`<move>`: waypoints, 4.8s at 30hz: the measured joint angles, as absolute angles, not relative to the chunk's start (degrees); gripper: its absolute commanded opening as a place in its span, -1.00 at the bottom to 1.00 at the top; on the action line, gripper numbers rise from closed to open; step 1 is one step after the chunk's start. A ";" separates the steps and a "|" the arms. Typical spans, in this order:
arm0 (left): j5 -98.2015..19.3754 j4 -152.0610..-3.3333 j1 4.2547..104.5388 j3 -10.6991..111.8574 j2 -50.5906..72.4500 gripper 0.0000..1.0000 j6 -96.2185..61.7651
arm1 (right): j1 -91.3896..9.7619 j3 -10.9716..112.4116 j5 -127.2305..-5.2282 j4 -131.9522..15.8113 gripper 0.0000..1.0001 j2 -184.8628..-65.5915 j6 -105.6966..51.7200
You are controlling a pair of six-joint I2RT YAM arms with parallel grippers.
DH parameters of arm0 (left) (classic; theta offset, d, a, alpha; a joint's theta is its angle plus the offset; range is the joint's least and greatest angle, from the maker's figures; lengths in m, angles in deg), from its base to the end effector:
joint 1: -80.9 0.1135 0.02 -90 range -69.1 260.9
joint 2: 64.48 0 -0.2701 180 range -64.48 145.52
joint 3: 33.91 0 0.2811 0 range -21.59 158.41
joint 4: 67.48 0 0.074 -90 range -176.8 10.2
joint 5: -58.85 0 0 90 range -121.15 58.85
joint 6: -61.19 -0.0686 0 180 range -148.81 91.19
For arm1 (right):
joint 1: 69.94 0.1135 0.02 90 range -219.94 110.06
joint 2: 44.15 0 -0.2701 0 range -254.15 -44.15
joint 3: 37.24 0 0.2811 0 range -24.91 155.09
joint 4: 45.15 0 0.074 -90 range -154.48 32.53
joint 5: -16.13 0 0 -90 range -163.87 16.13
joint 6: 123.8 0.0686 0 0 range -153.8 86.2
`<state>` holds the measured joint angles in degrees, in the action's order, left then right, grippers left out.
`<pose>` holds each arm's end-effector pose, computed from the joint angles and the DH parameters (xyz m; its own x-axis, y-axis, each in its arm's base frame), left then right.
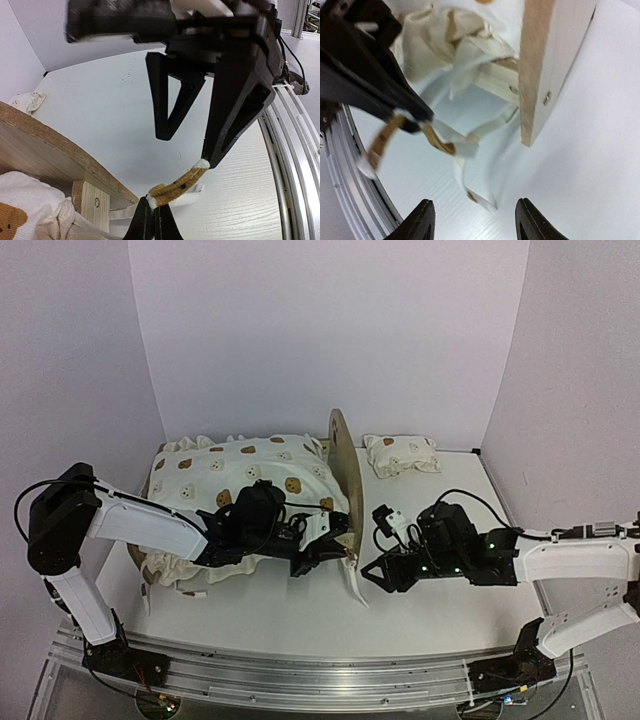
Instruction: Set up the pet bed
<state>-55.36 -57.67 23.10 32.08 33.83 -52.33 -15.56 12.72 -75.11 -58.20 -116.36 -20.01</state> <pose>0.2015 -0.3727 0.1782 0.2015 0.3631 -0.9097 0.9742 0.0224 0.2247 0.1841 0.2544 0.1819 -0.5181 -0.3140 -0.7956 -0.6991 0.6914 0.1824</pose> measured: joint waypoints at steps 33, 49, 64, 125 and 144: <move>-58.97 -70.97 31.32 38.67 31.92 -1.00 -37.52 | -19.63 2.86 -82.38 -20.41 -1.00 -141.46 -3.63; -64.12 -76.18 40.02 39.88 31.95 -1.00 -22.82 | -21.42 12.07 -70.41 -35.39 -1.00 -139.49 -6.37; -68.56 -67.28 42.50 39.45 31.94 -0.75 -13.57 | -16.60 20.93 -64.38 -46.07 -1.00 -135.84 -13.94; -71.33 -91.84 44.75 49.59 16.02 -1.00 -50.92 | -27.79 17.08 -58.23 -33.43 -0.79 -150.74 4.16; -56.49 -112.44 32.70 38.93 5.80 0.84 -72.38 | -26.40 24.49 -72.14 -73.18 0.02 -121.02 -9.22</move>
